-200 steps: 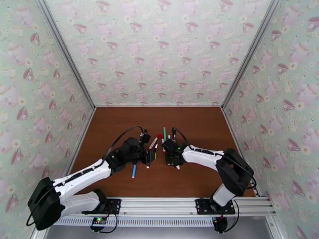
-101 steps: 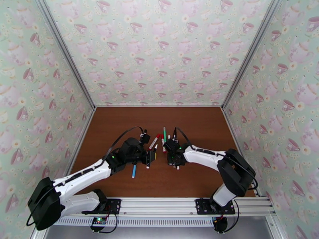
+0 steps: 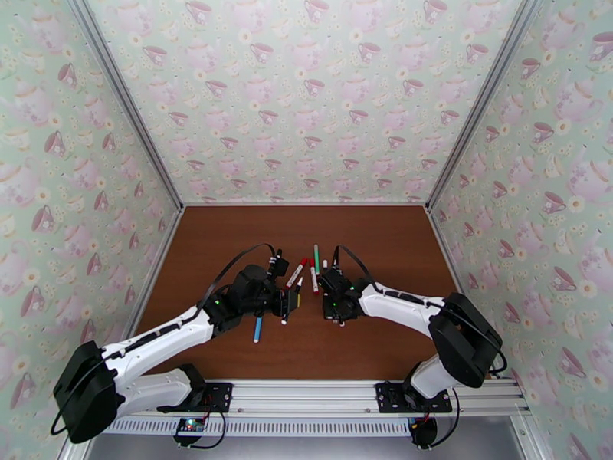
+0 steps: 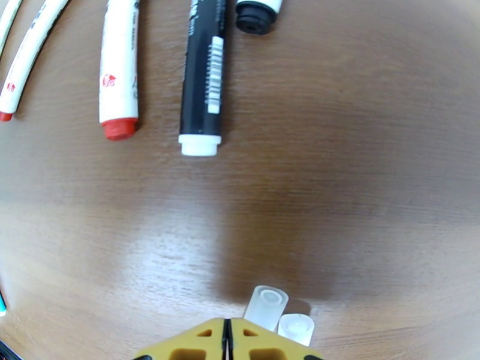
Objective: Open the pen caps
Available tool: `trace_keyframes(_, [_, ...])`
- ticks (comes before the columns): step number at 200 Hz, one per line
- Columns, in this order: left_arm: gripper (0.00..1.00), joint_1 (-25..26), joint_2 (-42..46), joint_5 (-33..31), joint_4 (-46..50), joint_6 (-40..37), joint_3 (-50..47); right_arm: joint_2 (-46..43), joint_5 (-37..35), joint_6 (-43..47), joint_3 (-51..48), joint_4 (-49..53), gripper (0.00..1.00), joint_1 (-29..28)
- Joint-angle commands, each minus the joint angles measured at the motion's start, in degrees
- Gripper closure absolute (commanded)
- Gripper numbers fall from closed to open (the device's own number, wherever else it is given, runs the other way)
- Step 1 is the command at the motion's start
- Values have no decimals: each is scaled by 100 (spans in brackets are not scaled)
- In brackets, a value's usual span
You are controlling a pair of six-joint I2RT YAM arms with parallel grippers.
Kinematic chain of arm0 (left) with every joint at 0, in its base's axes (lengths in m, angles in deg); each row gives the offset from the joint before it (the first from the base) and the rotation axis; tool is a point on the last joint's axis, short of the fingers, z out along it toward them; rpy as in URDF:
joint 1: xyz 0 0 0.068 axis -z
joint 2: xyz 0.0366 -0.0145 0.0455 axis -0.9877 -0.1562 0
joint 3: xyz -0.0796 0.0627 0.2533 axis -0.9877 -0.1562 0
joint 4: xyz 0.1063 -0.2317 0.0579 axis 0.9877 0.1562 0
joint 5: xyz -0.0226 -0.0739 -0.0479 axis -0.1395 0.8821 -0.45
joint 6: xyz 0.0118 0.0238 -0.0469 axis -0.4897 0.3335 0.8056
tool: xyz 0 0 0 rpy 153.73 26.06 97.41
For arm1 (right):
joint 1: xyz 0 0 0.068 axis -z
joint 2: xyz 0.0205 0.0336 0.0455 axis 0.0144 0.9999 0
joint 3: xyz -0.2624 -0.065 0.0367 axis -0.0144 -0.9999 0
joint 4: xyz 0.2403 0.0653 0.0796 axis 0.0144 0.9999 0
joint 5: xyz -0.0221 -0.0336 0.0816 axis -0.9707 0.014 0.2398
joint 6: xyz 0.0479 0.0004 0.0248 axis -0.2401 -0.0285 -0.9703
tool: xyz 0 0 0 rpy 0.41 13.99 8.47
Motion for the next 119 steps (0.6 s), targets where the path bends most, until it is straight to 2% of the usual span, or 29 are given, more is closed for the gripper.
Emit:
trace_keyframes(1, [100,-33,38,-54,-87,36,-96,13,25,80,-22,188,90,24])
trace_keyframes(97, [100,-3,4,-271,207,73,-92,-92,-56,108,-36,430,90,17])
trace_keyframes(119, [100,37,0,-608,389,85,-106,-172,-32,165,-21,438,90,27])
